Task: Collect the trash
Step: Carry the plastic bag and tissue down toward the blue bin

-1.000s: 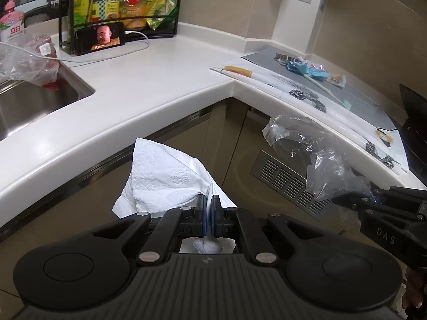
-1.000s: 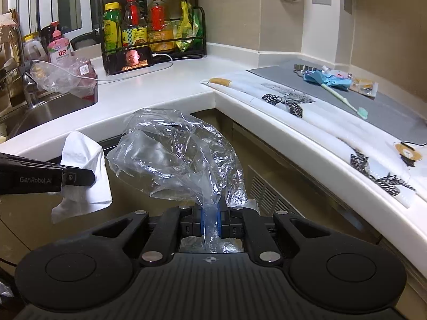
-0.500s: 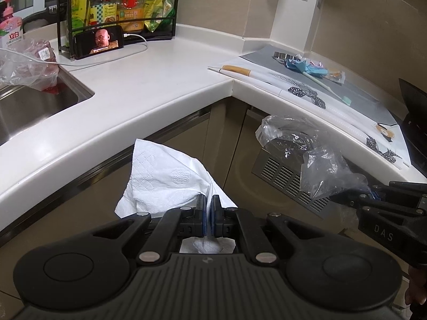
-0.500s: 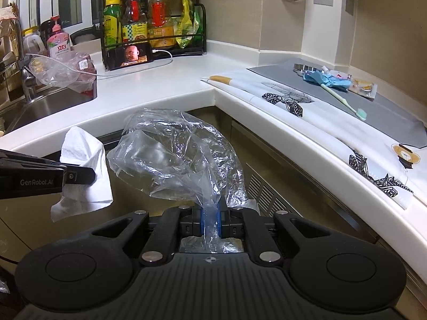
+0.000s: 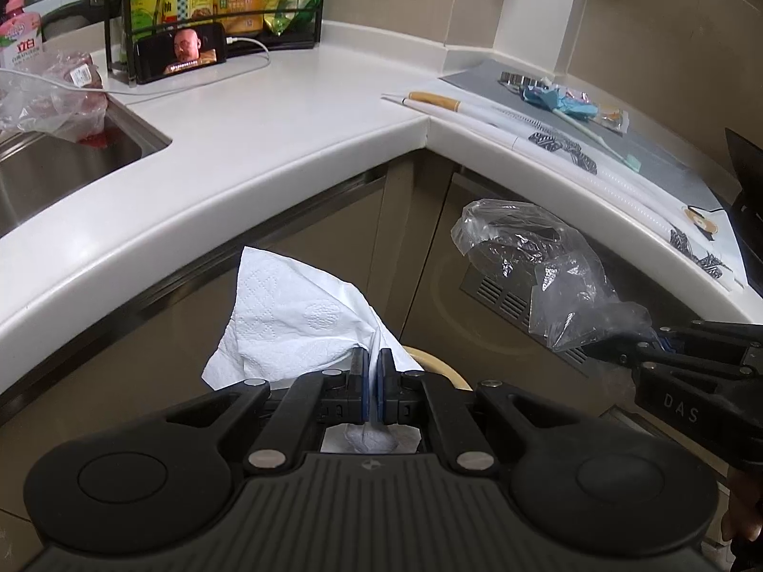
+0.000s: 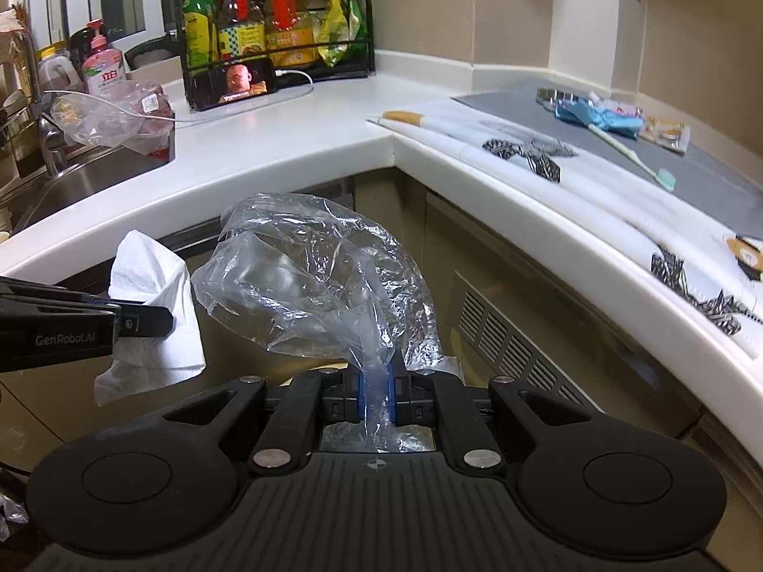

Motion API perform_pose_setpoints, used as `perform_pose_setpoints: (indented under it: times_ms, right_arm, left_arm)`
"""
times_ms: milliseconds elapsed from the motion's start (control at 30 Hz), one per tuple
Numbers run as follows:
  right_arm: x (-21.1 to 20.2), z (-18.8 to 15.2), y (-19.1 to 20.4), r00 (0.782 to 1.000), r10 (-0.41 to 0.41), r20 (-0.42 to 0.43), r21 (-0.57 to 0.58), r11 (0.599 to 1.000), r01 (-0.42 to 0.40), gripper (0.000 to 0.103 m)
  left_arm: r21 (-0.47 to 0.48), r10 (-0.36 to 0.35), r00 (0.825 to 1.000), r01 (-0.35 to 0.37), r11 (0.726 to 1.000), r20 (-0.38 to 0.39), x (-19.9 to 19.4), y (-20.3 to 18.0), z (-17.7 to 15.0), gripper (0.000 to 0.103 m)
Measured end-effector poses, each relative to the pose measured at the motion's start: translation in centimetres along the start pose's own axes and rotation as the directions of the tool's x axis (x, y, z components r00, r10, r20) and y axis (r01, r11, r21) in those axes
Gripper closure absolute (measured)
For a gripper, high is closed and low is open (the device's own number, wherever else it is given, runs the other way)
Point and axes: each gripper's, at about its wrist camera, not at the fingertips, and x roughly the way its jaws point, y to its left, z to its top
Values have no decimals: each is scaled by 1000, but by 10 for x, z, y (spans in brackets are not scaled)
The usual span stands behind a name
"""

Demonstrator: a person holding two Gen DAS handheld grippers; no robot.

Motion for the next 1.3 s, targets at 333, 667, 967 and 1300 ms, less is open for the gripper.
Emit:
perform_pose_setpoints:
  times_ms: [333, 667, 967, 1300]
  right_arm:
    - [14, -3, -7, 999, 5, -39, 32, 999, -4, 94]
    - [29, -5, -16, 998, -6, -59, 58, 998, 9, 94]
    - [48, -8, -22, 997, -18, -79, 61, 998, 22, 94]
    - [79, -12, -23, 988, 9, -152, 55, 998, -1, 94]
  left_arm:
    - [-15, 12, 999, -12, 1000, -35, 8, 4, -2, 100]
    - [-2, 8, 996, -8, 1000, -89, 26, 0, -3, 100]
    - [11, 10, 988, -9, 1000, -152, 50, -2, -4, 100]
    - [19, 25, 975, -22, 1000, -219, 84, -4, -4, 100]
